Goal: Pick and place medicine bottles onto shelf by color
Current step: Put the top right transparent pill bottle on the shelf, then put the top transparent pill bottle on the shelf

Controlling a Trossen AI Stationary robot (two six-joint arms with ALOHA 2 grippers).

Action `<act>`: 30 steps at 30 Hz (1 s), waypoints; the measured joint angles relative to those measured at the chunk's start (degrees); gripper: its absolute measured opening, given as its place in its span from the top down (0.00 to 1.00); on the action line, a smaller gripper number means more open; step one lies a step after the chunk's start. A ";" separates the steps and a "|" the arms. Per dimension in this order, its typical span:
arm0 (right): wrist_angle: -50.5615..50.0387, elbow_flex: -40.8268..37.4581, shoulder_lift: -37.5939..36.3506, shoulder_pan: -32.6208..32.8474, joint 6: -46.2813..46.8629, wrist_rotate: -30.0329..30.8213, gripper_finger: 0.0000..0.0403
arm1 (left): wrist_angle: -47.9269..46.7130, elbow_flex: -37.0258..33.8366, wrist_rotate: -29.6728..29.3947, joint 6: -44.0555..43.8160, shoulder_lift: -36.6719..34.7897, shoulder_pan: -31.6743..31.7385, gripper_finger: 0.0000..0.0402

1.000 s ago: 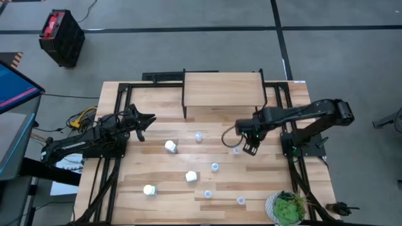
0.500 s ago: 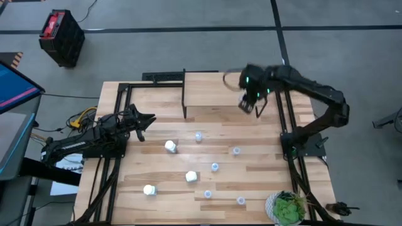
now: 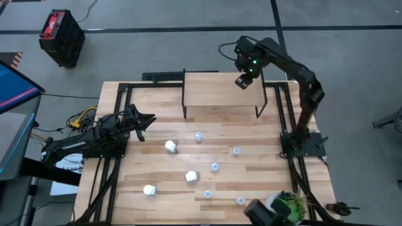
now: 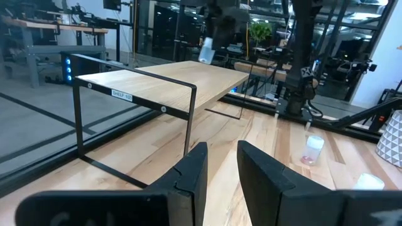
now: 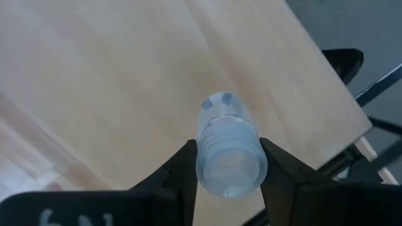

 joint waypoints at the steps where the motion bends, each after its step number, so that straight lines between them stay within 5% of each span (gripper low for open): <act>1: -0.42 0.71 0.75 -0.22 -0.57 0.00 0.63 | -0.02 0.00 0.00 0.00 0.00 0.01 0.81; 17: -1.56 1.64 2.56 -1.11 -1.81 0.04 0.61 | -0.08 0.00 0.00 0.00 0.00 0.01 0.81; 30: -0.19 1.62 2.56 -1.11 -1.79 0.09 0.46 | -0.11 0.00 0.02 0.00 0.00 0.00 0.81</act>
